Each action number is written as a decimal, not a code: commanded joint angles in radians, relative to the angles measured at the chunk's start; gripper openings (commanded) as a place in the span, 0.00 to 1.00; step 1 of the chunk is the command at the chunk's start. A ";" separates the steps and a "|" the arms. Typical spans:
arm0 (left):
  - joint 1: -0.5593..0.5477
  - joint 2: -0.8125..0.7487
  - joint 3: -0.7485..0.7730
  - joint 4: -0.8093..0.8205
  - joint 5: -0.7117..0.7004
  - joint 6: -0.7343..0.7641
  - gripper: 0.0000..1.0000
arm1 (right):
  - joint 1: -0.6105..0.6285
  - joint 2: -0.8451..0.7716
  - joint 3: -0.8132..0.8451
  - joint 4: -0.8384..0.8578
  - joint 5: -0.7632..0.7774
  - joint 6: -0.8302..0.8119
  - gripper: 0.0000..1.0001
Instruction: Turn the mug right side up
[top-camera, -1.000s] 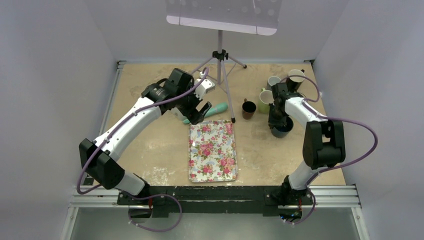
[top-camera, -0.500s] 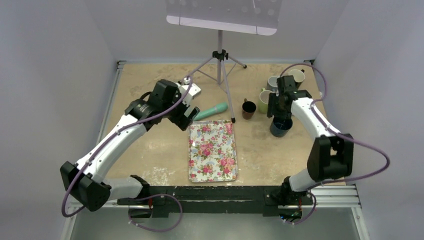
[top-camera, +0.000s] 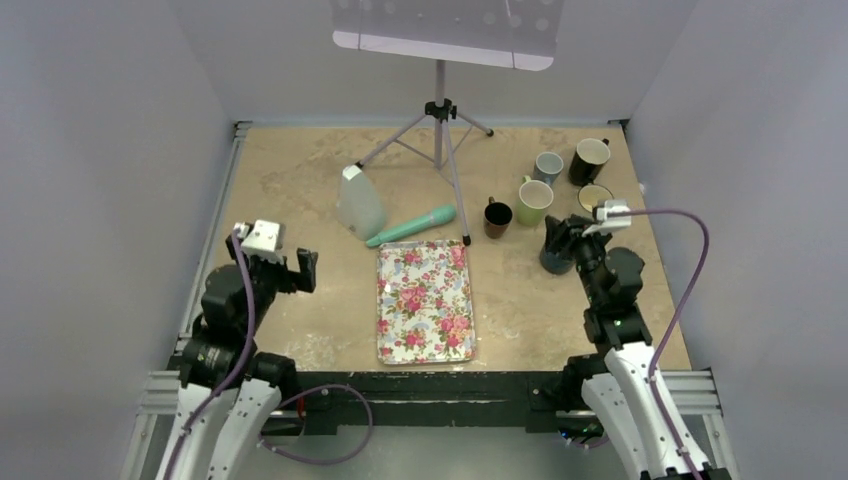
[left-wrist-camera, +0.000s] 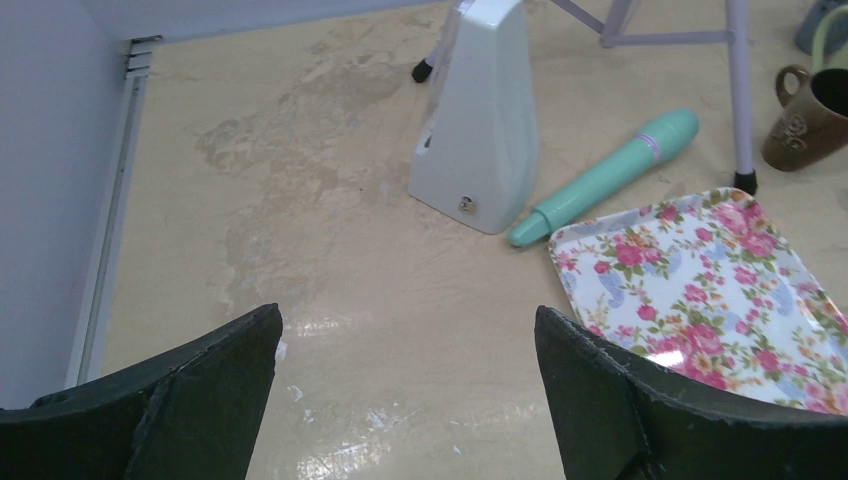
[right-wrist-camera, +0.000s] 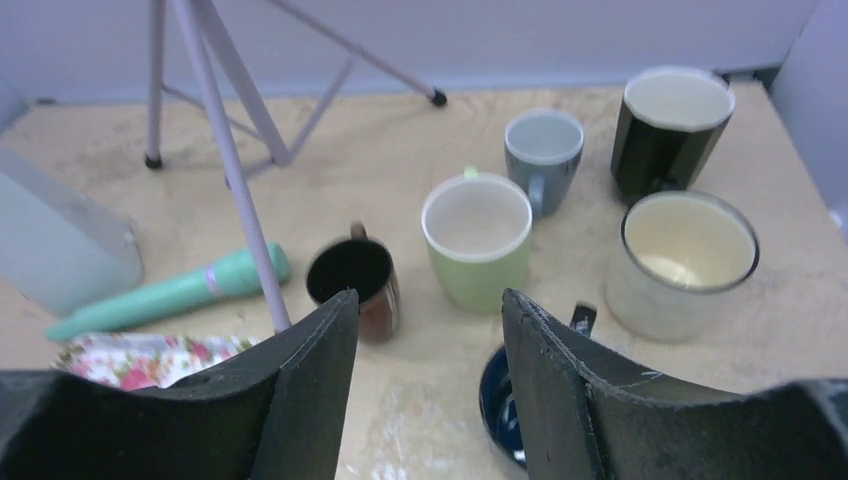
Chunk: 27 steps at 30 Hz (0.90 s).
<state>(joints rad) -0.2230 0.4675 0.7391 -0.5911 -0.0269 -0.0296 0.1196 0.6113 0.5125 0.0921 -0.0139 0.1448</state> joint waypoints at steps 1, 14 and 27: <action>0.005 -0.155 -0.281 0.312 -0.137 -0.014 1.00 | 0.006 -0.118 -0.216 0.311 0.005 -0.042 0.58; 0.005 -0.038 -0.535 0.667 -0.211 0.044 0.93 | 0.006 -0.251 -0.344 0.284 0.198 -0.054 0.58; 0.005 -0.038 -0.501 0.522 -0.141 -0.056 0.91 | 0.005 -0.222 -0.345 0.285 0.211 -0.044 0.58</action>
